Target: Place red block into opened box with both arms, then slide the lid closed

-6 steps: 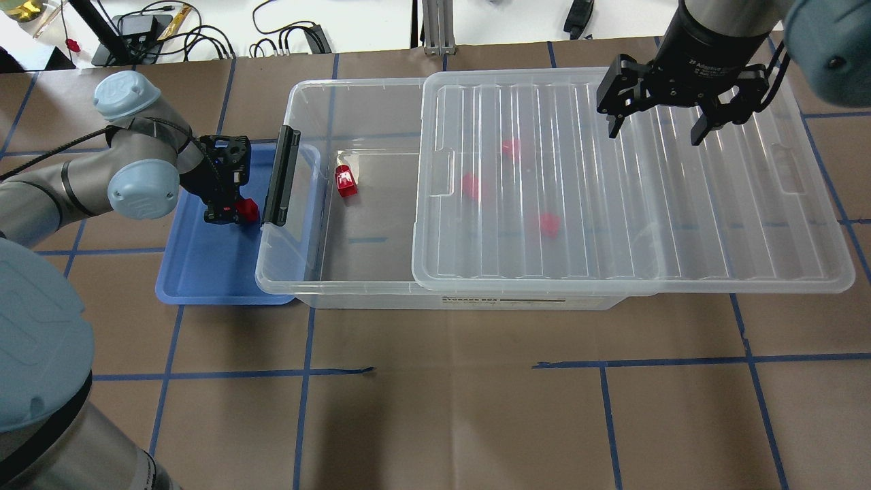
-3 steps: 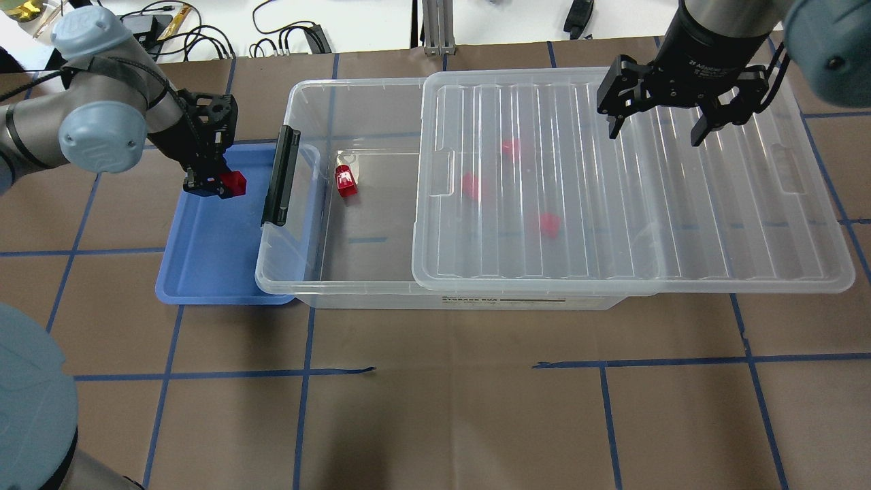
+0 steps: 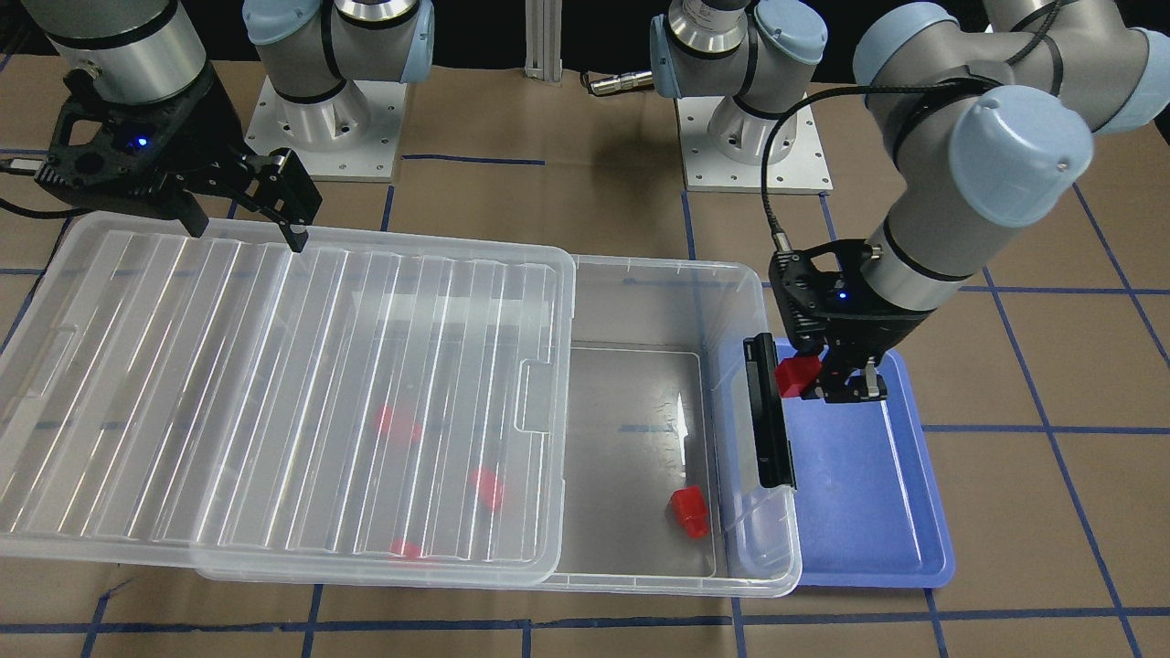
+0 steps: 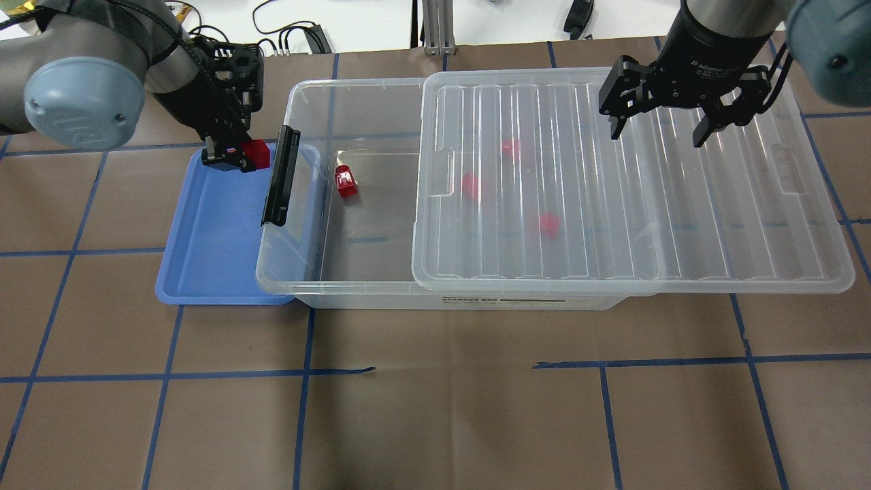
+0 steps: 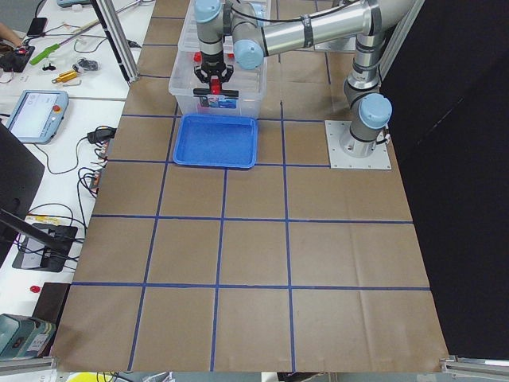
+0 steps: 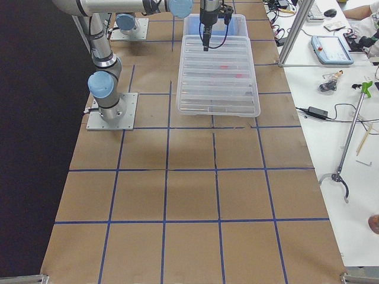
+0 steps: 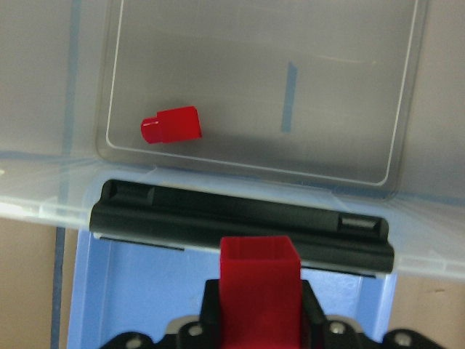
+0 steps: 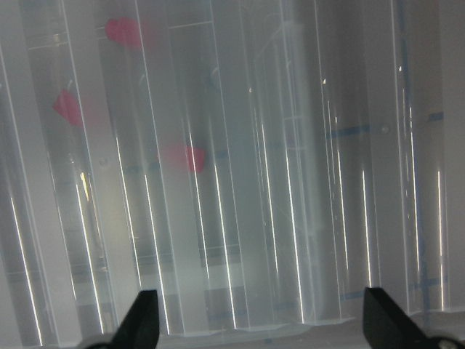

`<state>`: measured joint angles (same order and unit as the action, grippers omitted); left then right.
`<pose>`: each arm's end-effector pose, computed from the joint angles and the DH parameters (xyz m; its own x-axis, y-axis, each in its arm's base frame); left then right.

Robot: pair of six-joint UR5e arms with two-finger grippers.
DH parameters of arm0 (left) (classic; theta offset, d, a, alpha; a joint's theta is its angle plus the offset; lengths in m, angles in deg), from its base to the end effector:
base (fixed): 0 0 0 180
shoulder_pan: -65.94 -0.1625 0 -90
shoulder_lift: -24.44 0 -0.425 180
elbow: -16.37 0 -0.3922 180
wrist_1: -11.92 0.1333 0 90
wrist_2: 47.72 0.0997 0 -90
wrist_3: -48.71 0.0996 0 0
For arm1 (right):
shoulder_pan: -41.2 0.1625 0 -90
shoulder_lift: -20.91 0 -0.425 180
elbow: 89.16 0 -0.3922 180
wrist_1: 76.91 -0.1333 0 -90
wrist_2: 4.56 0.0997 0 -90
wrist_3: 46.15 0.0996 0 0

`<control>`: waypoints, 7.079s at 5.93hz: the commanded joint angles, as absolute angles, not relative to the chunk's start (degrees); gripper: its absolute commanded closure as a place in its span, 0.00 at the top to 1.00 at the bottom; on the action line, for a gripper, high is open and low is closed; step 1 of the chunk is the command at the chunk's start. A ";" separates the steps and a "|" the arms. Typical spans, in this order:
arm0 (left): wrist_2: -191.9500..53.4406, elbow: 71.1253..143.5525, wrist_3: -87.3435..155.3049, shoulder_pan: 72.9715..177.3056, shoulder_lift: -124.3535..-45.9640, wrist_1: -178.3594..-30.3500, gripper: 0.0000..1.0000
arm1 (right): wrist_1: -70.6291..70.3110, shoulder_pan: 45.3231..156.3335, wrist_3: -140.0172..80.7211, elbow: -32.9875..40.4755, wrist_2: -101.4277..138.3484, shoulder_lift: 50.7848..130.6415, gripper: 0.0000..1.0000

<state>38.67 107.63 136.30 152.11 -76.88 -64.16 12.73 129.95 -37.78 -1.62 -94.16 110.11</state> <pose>-0.1013 -0.5763 0.3968 -0.1086 0.9939 -0.0207 0.9922 0.1071 -0.0639 0.1231 -0.5027 0.5015 -0.9859 0.1669 -0.0102 0.1671 0.9857 -0.0214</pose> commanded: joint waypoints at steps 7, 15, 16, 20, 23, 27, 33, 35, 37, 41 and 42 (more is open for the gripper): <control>27.16 115.32 132.56 159.02 -90.86 -47.06 0.06 | 12.04 129.61 -37.62 -1.62 -94.12 110.73 1.00; 33.96 96.81 123.57 158.32 -77.62 -85.86 0.98 | 16.06 95.32 -80.36 1.00 -93.86 105.14 1.00; 38.37 96.18 116.11 157.88 -76.39 -85.64 0.98 | 21.48 92.29 -85.73 2.06 -94.12 100.67 1.00; 43.42 98.54 57.55 157.88 -69.96 -81.52 0.98 | 28.65 91.82 -78.37 9.00 -93.34 98.95 1.00; 43.42 105.97 47.31 157.88 -66.37 -69.63 0.98 | 28.21 95.05 -74.71 9.27 -92.98 99.39 1.00; 43.51 107.07 47.48 157.88 -65.39 -70.25 0.98 | 27.68 101.46 -68.67 12.70 -92.80 102.38 1.00; 42.72 107.25 47.48 157.88 -65.30 -70.17 0.98 | 27.24 109.92 -60.74 15.16 -86.83 104.75 1.00; 42.72 107.34 47.48 157.88 -65.30 -70.08 0.98 | 27.24 110.10 -60.48 14.82 -86.83 104.75 1.00; 42.63 107.25 47.48 157.88 -65.30 -69.90 0.98 | 25.07 110.19 -60.74 10.45 -87.79 107.37 1.00; 42.63 107.34 47.48 157.88 -65.30 -69.90 0.98 | 5.54 127.18 -40.93 -5.66 -90.07 108.44 1.00; 42.63 107.34 47.48 157.88 -65.30 -69.90 0.98 | 5.88 130.11 -39.14 -5.58 -93.73 108.27 1.00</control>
